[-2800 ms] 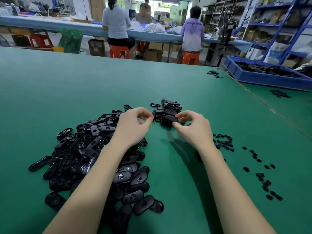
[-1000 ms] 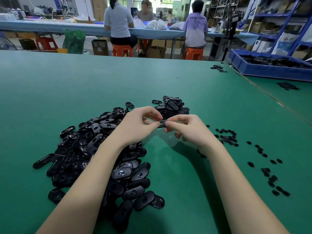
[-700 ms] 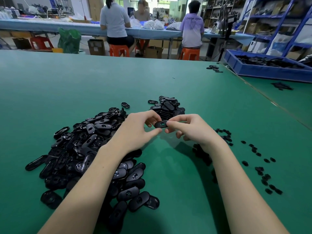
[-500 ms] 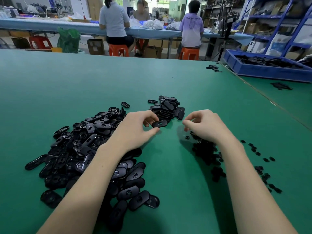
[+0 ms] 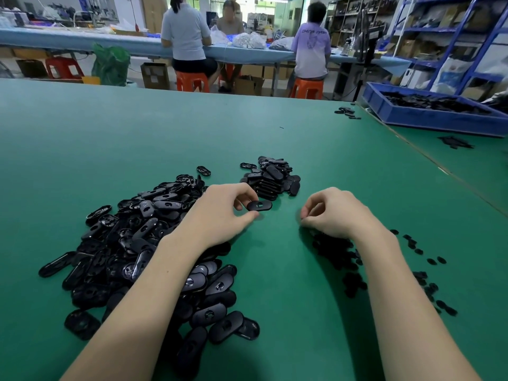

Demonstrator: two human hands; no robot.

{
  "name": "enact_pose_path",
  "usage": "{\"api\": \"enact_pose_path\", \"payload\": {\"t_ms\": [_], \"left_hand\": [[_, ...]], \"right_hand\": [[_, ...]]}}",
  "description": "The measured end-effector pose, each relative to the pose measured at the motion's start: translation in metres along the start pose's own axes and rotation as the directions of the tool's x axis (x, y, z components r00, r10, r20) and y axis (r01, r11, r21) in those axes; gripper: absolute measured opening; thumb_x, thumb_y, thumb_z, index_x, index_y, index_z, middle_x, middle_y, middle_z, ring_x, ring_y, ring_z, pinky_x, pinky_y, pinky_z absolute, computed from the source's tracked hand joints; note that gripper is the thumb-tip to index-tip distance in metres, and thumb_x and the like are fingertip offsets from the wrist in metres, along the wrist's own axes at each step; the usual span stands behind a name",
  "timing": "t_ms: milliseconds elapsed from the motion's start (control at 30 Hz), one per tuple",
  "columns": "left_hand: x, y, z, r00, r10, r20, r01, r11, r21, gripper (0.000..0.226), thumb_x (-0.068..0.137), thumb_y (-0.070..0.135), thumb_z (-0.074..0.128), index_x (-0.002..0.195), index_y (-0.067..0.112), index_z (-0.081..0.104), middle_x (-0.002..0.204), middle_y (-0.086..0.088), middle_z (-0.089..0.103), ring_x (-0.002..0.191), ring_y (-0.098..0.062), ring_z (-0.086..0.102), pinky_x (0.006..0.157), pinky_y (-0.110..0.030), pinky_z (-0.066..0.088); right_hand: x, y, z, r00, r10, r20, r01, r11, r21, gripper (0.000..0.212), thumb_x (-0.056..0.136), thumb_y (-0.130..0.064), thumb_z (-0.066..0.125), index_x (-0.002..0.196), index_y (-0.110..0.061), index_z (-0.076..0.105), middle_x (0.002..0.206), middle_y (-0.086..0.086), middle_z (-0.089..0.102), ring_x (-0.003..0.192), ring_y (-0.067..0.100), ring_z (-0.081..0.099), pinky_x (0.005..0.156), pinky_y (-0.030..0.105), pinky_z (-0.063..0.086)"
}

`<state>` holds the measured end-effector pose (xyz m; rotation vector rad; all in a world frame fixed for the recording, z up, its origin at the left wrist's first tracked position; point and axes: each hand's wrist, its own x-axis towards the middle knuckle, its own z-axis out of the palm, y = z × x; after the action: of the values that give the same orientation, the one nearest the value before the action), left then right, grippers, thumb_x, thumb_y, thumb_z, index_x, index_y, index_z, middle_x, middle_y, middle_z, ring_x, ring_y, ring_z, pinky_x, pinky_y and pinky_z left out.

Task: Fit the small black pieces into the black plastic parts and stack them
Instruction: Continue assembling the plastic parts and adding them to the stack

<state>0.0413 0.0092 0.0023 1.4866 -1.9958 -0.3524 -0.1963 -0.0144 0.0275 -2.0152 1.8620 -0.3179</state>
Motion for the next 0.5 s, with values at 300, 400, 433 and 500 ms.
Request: {"api": "enact_pose_path", "payload": {"t_ms": [300, 400, 433, 500], "left_hand": [[-0.002, 0.006, -0.001, 0.999, -0.035, -0.01, 0.036, 0.995, 0.089, 0.017, 0.08, 0.04, 0.075, 0.095, 0.037, 0.066, 0.082, 0.025, 0.063, 0.085, -0.002, 0.061, 0.08, -0.035, 0.054], [-0.003, 0.008, 0.0, 0.998, -0.056, -0.034, 0.06, 0.991, 0.124, 0.018, 0.08, 0.043, 0.074, 0.096, 0.039, 0.065, 0.081, 0.026, 0.062, 0.085, -0.002, 0.06, 0.081, -0.035, 0.054], [-0.003, 0.009, 0.001, 0.997, -0.061, -0.043, 0.066, 0.989, 0.134, 0.019, 0.08, 0.044, 0.074, 0.096, 0.039, 0.065, 0.081, 0.025, 0.062, 0.085, -0.002, 0.06, 0.08, -0.035, 0.054], [-0.003, 0.009, 0.001, 0.996, -0.066, -0.064, 0.075, 0.986, 0.15, 0.019, 0.08, 0.044, 0.073, 0.096, 0.039, 0.065, 0.082, 0.024, 0.062, 0.085, -0.003, 0.06, 0.079, -0.034, 0.053]], "right_hand": [[-0.001, -0.021, 0.004, 0.961, -0.259, -0.097, 0.275, 0.851, 0.448, 0.005, 0.087, -0.025, 0.077, 0.084, -0.028, 0.077, 0.074, -0.019, 0.069, 0.052, -0.007, 0.052, 0.054, 0.007, 0.035], [0.001, -0.025, 0.008, 0.965, -0.237, -0.116, 0.263, 0.836, 0.481, 0.007, 0.089, -0.022, 0.074, 0.088, -0.028, 0.077, 0.073, -0.015, 0.069, 0.054, -0.005, 0.052, 0.055, 0.009, 0.037], [0.001, -0.026, 0.009, 0.969, -0.221, -0.115, 0.249, 0.837, 0.488, 0.008, 0.089, -0.021, 0.074, 0.09, -0.028, 0.077, 0.074, -0.014, 0.071, 0.054, -0.005, 0.053, 0.054, 0.008, 0.037], [0.002, -0.028, 0.012, 0.976, -0.192, -0.105, 0.219, 0.842, 0.494, 0.009, 0.087, -0.02, 0.075, 0.089, -0.029, 0.077, 0.077, -0.009, 0.075, 0.058, -0.005, 0.056, 0.054, 0.007, 0.039]]}}
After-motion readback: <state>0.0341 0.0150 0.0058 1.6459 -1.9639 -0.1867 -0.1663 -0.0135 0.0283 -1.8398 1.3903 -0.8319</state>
